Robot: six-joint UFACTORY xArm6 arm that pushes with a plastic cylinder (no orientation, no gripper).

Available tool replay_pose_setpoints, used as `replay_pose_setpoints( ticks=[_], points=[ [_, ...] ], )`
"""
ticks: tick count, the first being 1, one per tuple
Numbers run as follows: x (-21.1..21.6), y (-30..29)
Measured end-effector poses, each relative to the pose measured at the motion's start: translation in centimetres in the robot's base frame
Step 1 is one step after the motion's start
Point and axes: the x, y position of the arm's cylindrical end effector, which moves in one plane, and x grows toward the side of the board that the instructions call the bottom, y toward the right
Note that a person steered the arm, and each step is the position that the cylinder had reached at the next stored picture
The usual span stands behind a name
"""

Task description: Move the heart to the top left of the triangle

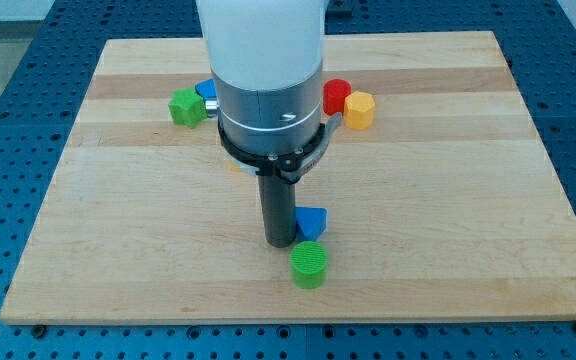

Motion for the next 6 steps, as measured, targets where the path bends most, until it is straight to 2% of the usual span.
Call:
replay_pose_setpoints(
  ticks=[1, 2, 3, 5, 6],
  points=[
    [0.0, -0.3],
    [-0.5, -3.8],
    [-3.7, -7.5],
    [-13.1, -7.8],
    [-12.9, -4.9]
  ],
)
